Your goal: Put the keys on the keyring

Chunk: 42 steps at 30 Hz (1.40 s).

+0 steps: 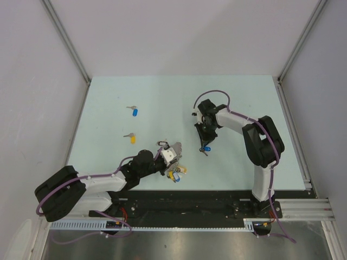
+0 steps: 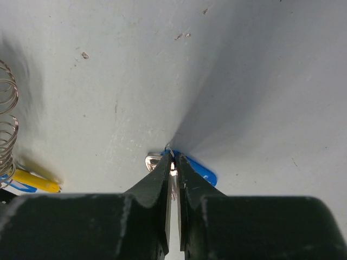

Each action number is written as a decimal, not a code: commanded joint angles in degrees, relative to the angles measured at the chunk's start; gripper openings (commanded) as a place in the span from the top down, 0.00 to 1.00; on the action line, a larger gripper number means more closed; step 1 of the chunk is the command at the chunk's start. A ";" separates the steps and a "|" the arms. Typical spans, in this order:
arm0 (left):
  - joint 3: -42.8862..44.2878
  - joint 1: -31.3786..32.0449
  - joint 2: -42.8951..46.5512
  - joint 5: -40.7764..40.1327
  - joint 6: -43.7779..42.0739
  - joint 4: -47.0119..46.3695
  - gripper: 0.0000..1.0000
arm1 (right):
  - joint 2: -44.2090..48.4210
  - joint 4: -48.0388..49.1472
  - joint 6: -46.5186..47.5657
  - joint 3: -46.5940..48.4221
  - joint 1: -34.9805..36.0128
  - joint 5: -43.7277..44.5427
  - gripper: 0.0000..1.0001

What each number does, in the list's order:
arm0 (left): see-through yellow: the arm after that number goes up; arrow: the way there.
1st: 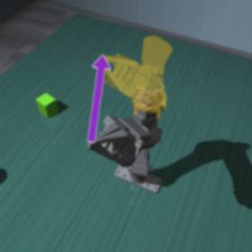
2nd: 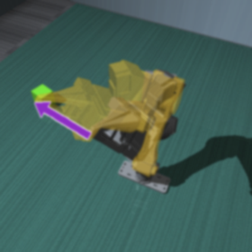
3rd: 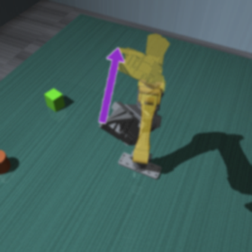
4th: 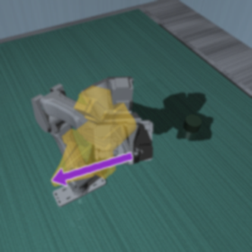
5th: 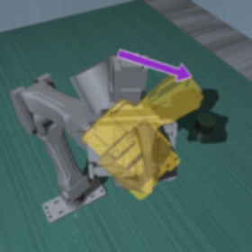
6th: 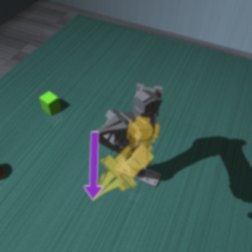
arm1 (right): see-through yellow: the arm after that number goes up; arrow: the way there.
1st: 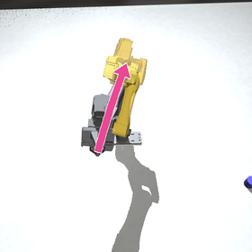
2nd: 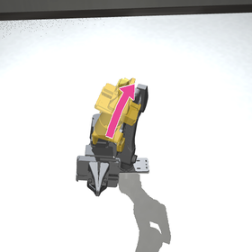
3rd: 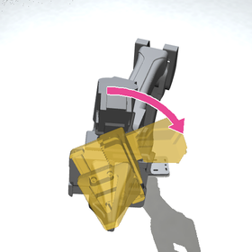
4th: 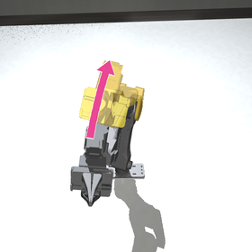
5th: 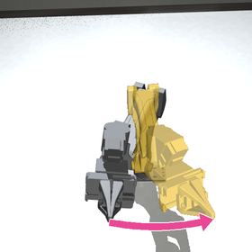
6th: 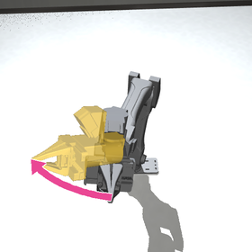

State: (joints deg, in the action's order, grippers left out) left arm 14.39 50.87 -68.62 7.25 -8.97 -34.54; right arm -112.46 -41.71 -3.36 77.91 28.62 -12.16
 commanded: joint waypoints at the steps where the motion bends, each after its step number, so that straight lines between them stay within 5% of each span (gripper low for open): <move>1: 1.87 0.02 1.38 0.66 0.80 -1.93 1.00 | -0.47 -0.65 0.81 2.16 -0.32 -1.28 0.93; 3: 1.87 0.02 1.30 0.58 0.80 -1.93 1.00 | -0.12 -0.56 1.07 2.16 -0.32 -1.28 1.00; 12: 2.04 0.02 0.68 0.84 0.62 -1.75 1.00 | 9.71 3.21 3.18 -0.73 3.01 4.68 1.00; 23: 0.64 0.02 2.87 3.91 -1.13 -3.86 1.00 | 35.96 27.55 14.33 -25.40 12.67 9.70 1.00; 32: -2.09 0.02 3.85 13.14 -6.14 -10.01 1.00 | 50.40 41.01 20.93 -40.55 14.36 -1.10 1.00; 42: -0.51 -2.26 1.21 20.43 -11.07 -12.30 0.99 | 50.94 45.40 21.90 -42.84 15.41 -8.57 1.00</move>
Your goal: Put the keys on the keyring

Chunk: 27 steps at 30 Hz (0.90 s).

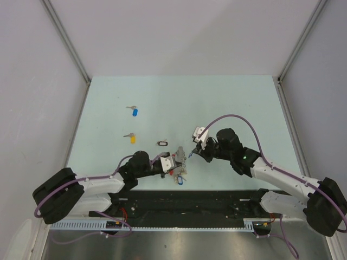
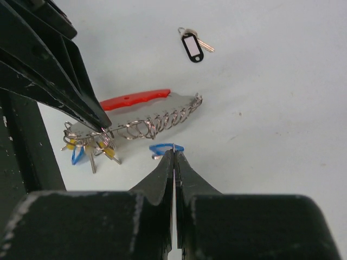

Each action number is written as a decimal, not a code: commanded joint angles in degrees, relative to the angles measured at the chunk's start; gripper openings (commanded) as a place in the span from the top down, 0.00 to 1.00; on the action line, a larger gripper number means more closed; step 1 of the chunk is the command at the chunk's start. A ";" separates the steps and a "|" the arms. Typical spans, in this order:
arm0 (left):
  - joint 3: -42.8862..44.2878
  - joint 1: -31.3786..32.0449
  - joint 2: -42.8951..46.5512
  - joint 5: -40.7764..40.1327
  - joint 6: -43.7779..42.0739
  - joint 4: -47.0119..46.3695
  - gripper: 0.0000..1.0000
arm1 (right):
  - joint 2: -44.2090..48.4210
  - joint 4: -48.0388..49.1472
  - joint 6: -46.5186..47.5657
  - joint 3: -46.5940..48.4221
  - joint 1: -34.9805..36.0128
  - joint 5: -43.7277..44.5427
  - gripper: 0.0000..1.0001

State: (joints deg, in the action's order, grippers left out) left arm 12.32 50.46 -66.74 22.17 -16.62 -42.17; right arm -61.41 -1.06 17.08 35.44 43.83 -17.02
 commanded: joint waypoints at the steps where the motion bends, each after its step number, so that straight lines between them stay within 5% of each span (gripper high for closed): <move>1: 1.83 -2.38 -0.76 6.64 -3.59 -4.41 0.99 | -0.12 4.93 1.64 -0.29 0.20 -3.99 1.00; 27: -0.10 -4.93 -1.37 7.79 -1.66 -10.91 1.00 | -5.39 1.32 4.98 2.61 3.01 -11.20 1.00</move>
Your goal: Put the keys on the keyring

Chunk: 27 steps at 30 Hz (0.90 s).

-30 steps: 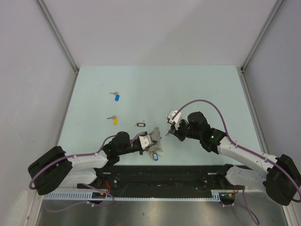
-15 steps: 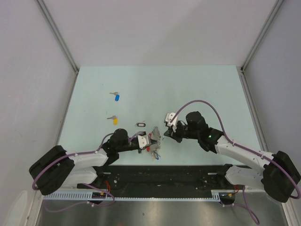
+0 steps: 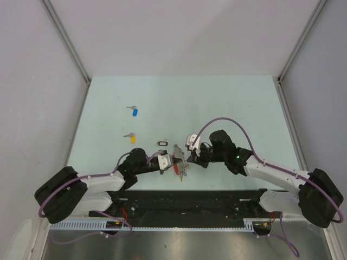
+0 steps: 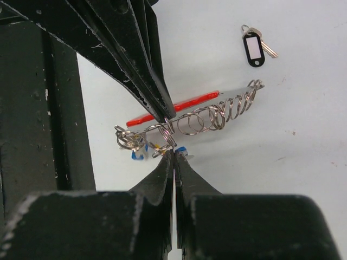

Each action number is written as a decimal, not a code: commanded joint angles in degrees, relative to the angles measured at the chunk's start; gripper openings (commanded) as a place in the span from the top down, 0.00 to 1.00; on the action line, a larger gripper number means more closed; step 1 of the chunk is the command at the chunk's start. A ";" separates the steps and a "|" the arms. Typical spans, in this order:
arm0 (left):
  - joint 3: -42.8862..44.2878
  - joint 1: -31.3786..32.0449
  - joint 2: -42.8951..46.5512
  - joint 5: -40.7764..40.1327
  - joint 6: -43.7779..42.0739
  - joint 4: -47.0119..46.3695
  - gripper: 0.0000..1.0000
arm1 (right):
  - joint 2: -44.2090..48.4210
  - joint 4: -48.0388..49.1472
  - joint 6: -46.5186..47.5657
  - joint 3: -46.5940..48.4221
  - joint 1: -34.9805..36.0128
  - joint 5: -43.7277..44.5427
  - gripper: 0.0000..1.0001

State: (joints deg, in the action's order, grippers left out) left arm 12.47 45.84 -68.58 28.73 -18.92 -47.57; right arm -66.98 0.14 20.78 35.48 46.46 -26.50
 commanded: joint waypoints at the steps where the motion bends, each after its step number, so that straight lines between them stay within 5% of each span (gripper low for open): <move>1: -0.25 -0.32 0.46 1.41 0.72 -5.60 1.00 | 0.36 0.03 1.46 2.57 0.39 -1.97 1.00; 18: 1.33 -0.32 -2.53 4.40 1.25 -4.90 1.00 | 1.32 0.12 2.96 2.66 0.56 -0.75 1.00; 27: 4.93 0.03 -5.07 6.60 -1.21 2.65 1.00 | 0.27 -1.72 3.22 2.66 0.57 0.66 1.00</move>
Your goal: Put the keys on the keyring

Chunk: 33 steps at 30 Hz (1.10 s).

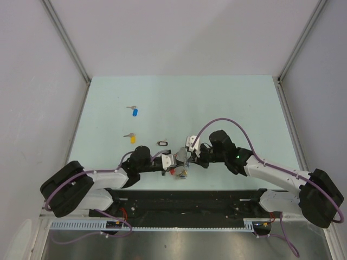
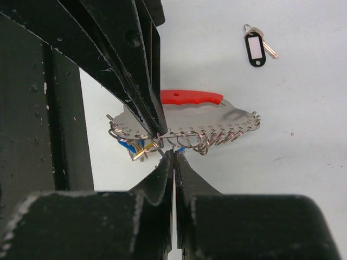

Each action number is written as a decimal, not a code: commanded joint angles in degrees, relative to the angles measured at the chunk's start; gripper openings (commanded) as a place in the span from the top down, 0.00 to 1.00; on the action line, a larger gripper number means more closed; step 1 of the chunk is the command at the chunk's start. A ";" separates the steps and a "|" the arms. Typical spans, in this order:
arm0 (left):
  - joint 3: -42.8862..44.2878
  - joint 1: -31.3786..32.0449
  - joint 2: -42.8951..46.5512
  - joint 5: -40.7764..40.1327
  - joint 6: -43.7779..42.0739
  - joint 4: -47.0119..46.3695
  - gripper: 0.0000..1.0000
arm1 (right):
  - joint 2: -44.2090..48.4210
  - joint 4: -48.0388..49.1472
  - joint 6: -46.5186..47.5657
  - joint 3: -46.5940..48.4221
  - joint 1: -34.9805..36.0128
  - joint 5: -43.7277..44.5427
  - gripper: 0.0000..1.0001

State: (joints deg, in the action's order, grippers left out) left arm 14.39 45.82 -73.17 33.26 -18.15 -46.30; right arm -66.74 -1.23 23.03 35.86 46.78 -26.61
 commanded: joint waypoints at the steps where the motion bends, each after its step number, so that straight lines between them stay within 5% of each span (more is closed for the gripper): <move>1: 3.79 1.19 -0.83 1.99 -2.76 3.13 0.99 | -0.06 -0.35 0.88 2.29 0.24 1.21 1.00; 10: 9.33 4.45 -5.49 -7.22 -5.33 13.61 1.00 | -0.76 -0.26 0.70 2.20 -0.11 3.14 1.00; 15: 3.89 2.96 -0.67 -11.10 -2.85 4.22 1.00 | -1.55 -0.08 0.70 2.29 -0.12 3.67 1.00; 33: -0.24 1.11 1.89 -4.34 0.22 -4.23 1.00 | -3.74 0.53 1.06 2.29 -0.03 2.79 1.00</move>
State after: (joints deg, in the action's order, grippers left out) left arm 14.33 47.44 -72.66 25.98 -19.35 -45.12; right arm -69.69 -2.28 23.20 35.92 46.76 -23.81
